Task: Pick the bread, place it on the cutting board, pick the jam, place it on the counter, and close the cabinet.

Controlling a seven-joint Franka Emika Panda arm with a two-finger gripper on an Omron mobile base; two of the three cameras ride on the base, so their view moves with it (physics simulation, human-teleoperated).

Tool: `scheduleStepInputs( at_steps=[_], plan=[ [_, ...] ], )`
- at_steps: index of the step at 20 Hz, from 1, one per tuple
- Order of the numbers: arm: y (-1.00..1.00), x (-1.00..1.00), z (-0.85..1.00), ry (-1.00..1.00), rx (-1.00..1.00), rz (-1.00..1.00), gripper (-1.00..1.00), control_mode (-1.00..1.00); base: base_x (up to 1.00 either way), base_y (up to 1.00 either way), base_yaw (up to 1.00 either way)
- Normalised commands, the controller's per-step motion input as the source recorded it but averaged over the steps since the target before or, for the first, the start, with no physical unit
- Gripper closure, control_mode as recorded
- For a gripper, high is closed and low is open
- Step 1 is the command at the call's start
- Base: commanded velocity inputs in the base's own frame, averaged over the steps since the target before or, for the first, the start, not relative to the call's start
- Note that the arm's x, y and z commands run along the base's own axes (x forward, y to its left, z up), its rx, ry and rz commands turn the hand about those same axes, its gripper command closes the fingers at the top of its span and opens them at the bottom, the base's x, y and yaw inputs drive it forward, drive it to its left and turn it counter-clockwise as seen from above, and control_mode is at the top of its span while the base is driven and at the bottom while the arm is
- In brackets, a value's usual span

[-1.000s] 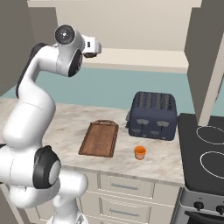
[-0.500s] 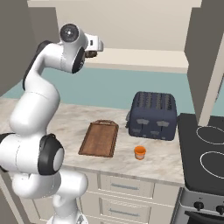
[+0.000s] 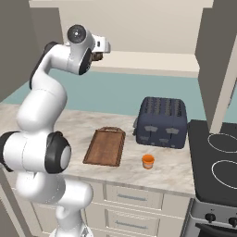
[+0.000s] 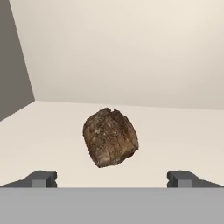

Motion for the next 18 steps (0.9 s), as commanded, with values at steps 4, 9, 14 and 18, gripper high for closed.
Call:
scheduleStepInputs(
  at_steps=[4,9,14,18],
  plan=[
    [0.13,0.28,-0.06,0.0,0.0,0.0,-1.0,-1.0,0.0,0.0,0.0],
    [0.1,0.26,-0.06,0.0,0.0,0.0,-1.0,-1.0,0.0,0.0,0.0],
    [0.0,0.22,-0.08,0.0,0.0,0.0,-1.0,-1.0,0.0,0.0,0.0],
    [0.0,0.21,-0.1,0.0,0.0,0.0,-1.0,-1.0,0.0,0.0,0.0]
  ],
)
